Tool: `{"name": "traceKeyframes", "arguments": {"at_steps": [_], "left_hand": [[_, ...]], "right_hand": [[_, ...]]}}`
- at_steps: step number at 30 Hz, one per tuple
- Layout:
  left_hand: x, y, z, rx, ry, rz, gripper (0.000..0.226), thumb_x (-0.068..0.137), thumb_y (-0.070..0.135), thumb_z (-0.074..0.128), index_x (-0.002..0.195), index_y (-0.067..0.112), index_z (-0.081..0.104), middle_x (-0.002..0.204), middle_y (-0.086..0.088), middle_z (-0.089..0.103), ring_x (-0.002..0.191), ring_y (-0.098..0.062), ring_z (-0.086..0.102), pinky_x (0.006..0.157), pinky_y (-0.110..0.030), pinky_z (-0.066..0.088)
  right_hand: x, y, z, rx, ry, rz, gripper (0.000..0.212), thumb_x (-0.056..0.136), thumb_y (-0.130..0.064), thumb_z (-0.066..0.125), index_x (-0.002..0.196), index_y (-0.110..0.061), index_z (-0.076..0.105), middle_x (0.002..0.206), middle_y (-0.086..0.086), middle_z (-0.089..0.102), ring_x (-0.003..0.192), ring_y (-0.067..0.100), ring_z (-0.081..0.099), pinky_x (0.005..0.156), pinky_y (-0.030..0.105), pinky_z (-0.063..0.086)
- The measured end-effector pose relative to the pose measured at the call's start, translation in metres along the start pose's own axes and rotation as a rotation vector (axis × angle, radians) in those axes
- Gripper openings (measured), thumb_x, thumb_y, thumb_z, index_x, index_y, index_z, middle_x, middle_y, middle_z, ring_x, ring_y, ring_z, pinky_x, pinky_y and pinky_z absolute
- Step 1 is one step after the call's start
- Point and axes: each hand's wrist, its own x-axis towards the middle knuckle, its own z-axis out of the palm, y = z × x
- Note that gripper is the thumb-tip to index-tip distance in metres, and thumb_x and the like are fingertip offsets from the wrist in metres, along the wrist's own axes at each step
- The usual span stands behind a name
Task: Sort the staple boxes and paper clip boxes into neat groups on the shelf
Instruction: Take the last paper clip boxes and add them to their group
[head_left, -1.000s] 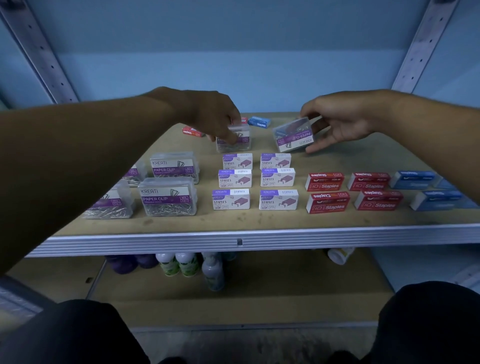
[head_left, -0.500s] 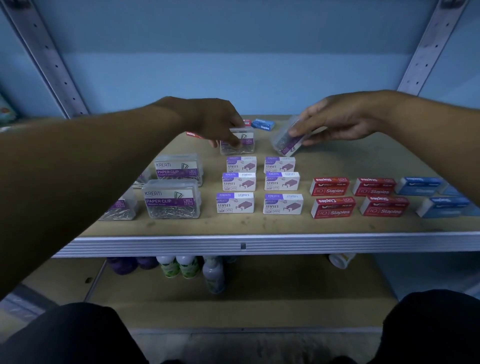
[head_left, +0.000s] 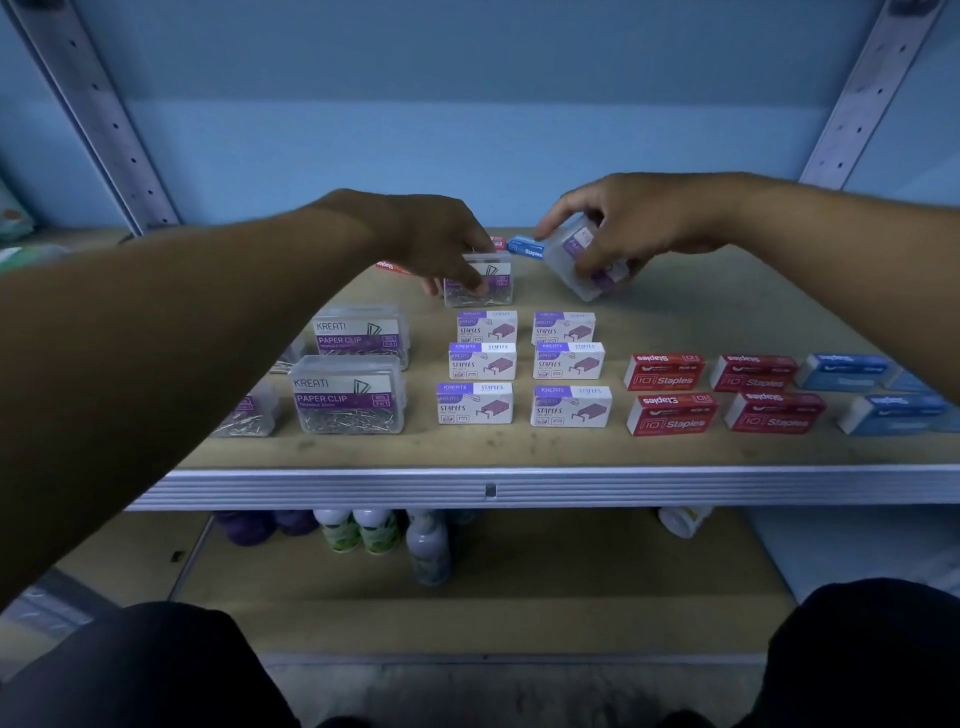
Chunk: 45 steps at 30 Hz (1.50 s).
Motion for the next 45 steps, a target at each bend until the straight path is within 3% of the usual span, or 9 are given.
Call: {"name": "traceKeyframes", "arguments": {"at_steps": [5,9,12,19,27,32,37,45], "left_hand": [[-0.001,-0.001,0.000,-0.019,-0.002,0.008,0.033,0.088,0.036,0.068,0.119,0.023,0.068,0.110,0.001,0.072,0.090,-0.021,0.073,0.078,-0.032,0.058],[-0.001,-0.002,0.004,-0.016,0.092,0.028,0.037,0.087,0.036,0.070,0.121,0.022,0.064,0.114,0.005,0.066,0.087,-0.021,0.072,0.076,-0.031,0.057],[-0.003,-0.003,0.004,-0.007,0.201,0.049,0.040,0.084,0.039,0.072,0.120,0.023,0.063,0.115,0.005,0.063,0.096,-0.023,0.066,0.086,-0.038,0.054],[-0.019,-0.001,-0.002,0.043,0.256,0.087,0.035,0.083,0.034,0.075,0.116,0.024,0.069,0.113,0.007,0.067,0.099,-0.011,0.057,0.081,-0.026,0.041],[-0.069,-0.024,-0.022,0.013,0.272,0.030,0.030,0.083,0.026,0.076,0.113,0.026,0.070,0.109,0.010,0.069,0.089,-0.002,0.062,0.074,-0.021,0.044],[-0.104,-0.046,-0.036,0.021,0.262,-0.029,0.028,0.085,0.024,0.074,0.113,0.027,0.071,0.110,0.011,0.071,0.090,-0.006,0.065,0.073,-0.023,0.049],[-0.128,-0.062,-0.040,0.066,0.231,-0.097,0.032,0.085,0.025,0.074,0.117,0.027,0.070,0.114,0.010,0.068,0.097,-0.012,0.061,0.073,-0.022,0.046],[-0.138,-0.076,-0.031,0.036,0.217,-0.148,0.032,0.085,0.025,0.074,0.116,0.029,0.069,0.112,0.012,0.067,0.101,-0.014,0.060,0.079,-0.024,0.047]], "right_hand": [[0.005,-0.001,0.010,-0.193,0.009,-0.004,0.037,0.082,-0.013,0.081,0.115,-0.024,0.066,0.109,-0.003,0.068,0.089,0.016,0.071,0.061,0.025,0.056],[0.004,-0.003,0.011,-0.247,0.041,-0.019,0.045,0.083,-0.018,0.080,0.123,-0.028,0.061,0.109,-0.006,0.063,0.086,0.016,0.070,0.066,0.027,0.057],[0.002,-0.001,0.010,-0.216,0.049,-0.009,0.043,0.083,-0.021,0.081,0.121,-0.027,0.062,0.107,-0.004,0.065,0.088,0.016,0.070,0.068,0.029,0.060],[-0.003,-0.010,0.011,-0.306,0.086,-0.055,0.031,0.086,-0.024,0.079,0.116,-0.026,0.071,0.107,-0.007,0.071,0.087,0.014,0.071,0.076,0.031,0.059],[-0.003,-0.051,0.018,-0.234,0.101,-0.137,0.032,0.090,-0.021,0.074,0.122,-0.025,0.071,0.109,-0.004,0.069,0.080,0.017,0.073,0.077,0.031,0.059],[0.006,-0.084,0.029,-0.131,0.097,-0.199,0.031,0.087,-0.017,0.078,0.118,-0.020,0.072,0.112,0.005,0.069,0.088,0.027,0.074,0.082,0.040,0.062],[0.016,-0.113,0.043,-0.107,0.062,-0.241,0.028,0.086,-0.020,0.079,0.113,-0.023,0.073,0.106,0.002,0.072,0.088,0.027,0.076,0.084,0.043,0.062],[0.026,-0.134,0.064,-0.072,0.028,-0.270,0.034,0.085,-0.018,0.080,0.118,-0.021,0.073,0.107,0.002,0.069,0.093,0.024,0.073,0.079,0.037,0.063]]}}
